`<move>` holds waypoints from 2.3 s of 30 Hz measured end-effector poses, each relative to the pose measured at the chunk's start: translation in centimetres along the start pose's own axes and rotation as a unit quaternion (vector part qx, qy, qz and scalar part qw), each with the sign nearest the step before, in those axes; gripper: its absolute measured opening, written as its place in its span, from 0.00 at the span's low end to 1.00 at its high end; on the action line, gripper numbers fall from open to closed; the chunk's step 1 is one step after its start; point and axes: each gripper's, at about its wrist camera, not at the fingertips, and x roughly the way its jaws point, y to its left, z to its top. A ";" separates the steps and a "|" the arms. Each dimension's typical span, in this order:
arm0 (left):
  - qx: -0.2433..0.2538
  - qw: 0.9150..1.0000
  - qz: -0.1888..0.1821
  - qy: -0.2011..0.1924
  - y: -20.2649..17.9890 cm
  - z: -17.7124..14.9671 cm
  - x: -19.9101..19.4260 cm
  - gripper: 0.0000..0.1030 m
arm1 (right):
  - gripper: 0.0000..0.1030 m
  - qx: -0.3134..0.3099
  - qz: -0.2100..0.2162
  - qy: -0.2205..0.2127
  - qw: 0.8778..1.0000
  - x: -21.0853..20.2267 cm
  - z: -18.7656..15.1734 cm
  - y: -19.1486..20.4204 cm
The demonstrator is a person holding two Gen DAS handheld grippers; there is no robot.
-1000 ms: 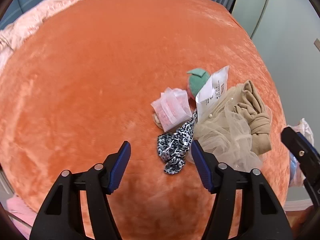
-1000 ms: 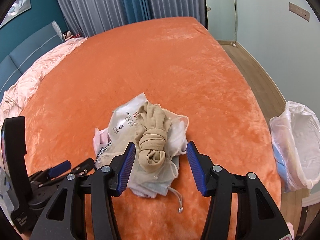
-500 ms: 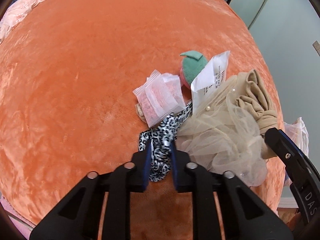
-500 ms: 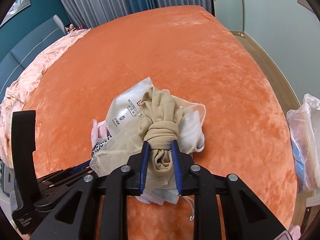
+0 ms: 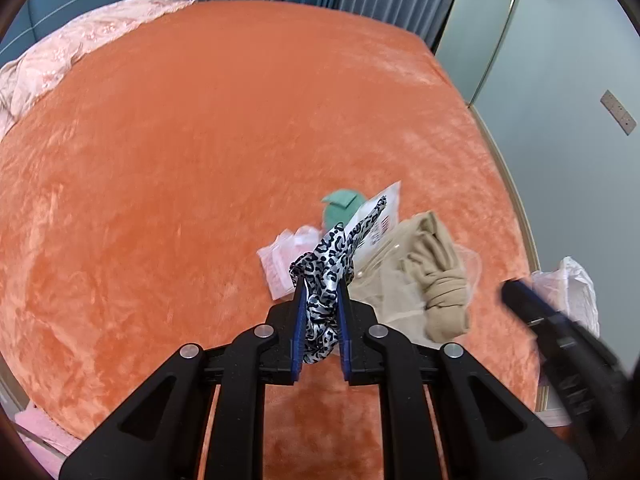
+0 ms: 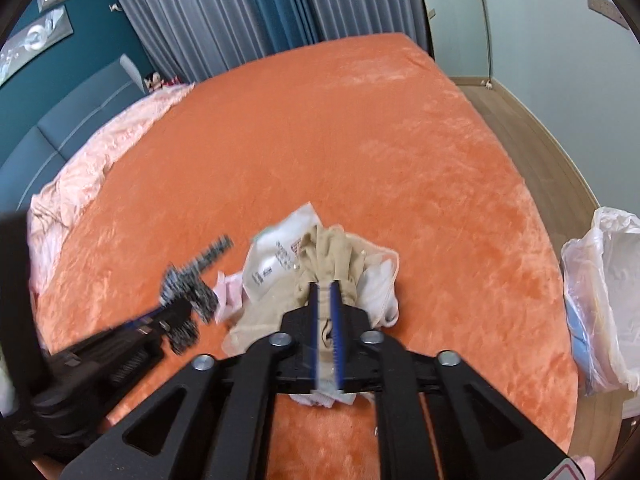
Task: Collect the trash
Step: 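Lift both held items and carry them over the trash bin, then open both tools to drop the items into the bin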
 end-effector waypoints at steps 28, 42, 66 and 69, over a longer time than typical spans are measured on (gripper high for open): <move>0.085 0.995 -0.027 -0.047 -8.3 1.6 -4.8 0.13 | 0.24 0.041 -0.026 -0.108 0.993 -7.8 2.5 -5.1; 0.203 0.968 -0.116 -0.086 -22.9 -0.5 -10.2 0.13 | 0.24 0.152 -0.101 -0.188 0.965 -18.5 -0.2 -18.5; 0.339 0.921 -0.183 -0.065 -38.3 -6.0 -7.4 0.15 | 0.24 0.265 -0.154 -0.191 0.932 -20.4 -6.2 -29.8; 0.346 0.918 -0.185 -0.060 -39.2 -6.2 -6.6 0.15 | 0.24 0.270 -0.155 -0.187 0.931 -20.0 -6.5 -30.3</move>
